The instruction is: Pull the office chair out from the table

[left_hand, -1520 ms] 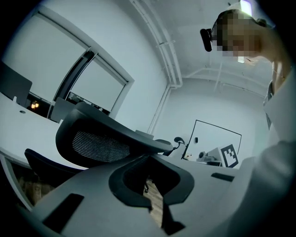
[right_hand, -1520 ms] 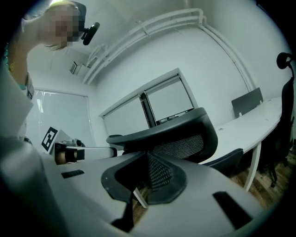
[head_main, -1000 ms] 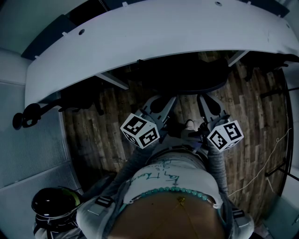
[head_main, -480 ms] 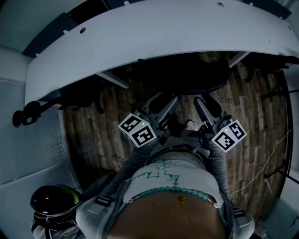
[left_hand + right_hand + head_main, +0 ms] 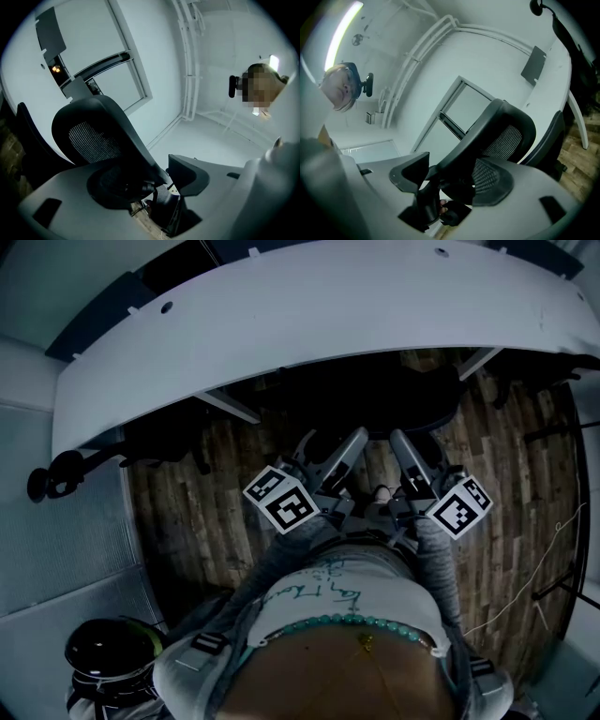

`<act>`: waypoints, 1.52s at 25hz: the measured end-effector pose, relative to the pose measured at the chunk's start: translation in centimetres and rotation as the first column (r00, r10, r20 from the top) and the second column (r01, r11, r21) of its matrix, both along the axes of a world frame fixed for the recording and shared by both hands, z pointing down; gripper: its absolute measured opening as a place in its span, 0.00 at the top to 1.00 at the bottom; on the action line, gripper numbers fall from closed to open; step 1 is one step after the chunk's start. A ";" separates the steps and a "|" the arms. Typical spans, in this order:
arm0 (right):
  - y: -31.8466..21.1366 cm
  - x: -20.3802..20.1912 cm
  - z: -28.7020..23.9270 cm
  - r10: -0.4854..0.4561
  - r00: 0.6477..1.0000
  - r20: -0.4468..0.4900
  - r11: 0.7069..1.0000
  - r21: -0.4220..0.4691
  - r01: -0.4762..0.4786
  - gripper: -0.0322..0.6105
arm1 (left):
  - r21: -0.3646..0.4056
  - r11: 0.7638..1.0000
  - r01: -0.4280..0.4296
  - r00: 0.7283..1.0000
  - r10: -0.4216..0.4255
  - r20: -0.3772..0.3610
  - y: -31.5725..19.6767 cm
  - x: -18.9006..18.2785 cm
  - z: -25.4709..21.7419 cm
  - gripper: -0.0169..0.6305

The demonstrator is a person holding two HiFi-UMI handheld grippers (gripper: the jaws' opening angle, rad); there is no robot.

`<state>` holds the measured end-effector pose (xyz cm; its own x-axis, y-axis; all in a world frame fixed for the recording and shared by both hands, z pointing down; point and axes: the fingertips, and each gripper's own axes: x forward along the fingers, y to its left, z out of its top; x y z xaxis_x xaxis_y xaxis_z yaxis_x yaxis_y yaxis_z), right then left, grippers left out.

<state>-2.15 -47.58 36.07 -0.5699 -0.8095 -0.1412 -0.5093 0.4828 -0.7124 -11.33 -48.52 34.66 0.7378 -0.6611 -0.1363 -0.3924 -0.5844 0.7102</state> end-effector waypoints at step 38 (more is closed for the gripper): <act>-2.7 3.9 -0.3 -0.161 0.986 0.035 0.986 -0.030 0.162 0.62 | -0.010 0.998 0.066 0.997 -0.067 -0.042 -1.6 6.4 -0.3 0.70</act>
